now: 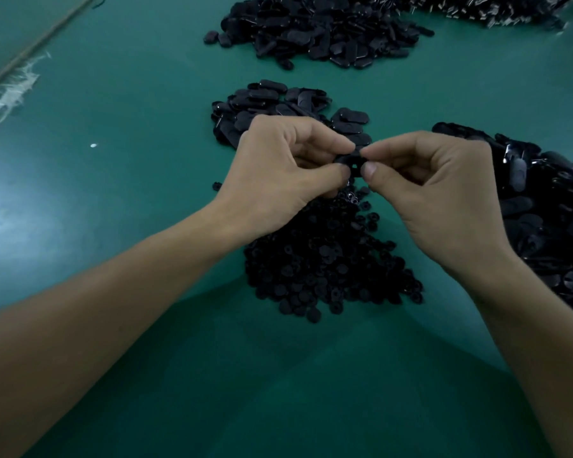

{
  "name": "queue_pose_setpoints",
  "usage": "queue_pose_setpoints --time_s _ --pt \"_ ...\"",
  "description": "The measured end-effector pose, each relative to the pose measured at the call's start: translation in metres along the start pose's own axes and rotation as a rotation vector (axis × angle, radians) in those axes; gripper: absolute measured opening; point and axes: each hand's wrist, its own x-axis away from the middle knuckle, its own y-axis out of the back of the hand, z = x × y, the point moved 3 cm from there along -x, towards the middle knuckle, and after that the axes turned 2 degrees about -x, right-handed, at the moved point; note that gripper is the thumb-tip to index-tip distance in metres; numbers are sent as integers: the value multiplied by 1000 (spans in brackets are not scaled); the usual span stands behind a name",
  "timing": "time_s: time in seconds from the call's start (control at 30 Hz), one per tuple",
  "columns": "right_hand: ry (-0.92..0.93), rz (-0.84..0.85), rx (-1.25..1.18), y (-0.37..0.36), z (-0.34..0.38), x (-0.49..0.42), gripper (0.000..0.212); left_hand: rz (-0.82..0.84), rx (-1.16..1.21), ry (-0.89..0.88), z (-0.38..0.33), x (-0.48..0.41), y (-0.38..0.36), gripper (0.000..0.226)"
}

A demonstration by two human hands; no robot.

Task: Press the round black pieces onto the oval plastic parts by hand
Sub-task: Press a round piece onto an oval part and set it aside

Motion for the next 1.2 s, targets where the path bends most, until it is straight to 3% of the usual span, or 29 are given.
queue_pose_setpoints --time_s 0.33,0.6,0.93,1.07,1.2 --pt "2 49 63 0 4 2 28 -11 -56 -22 -2 2 -1 18" --pt "-5 93 128 -2 4 1 21 18 -184 -91 -6 4 -3 21" --pt "-55 36 170 -2 -1 3 36 36 -352 -205 -8 10 -7 15" --pt "-75 48 119 -3 0 3 27 20 -395 -244 -11 10 -7 15" --pt "-71 98 28 -4 1 3 35 15 -459 -244 -10 8 -4 16"
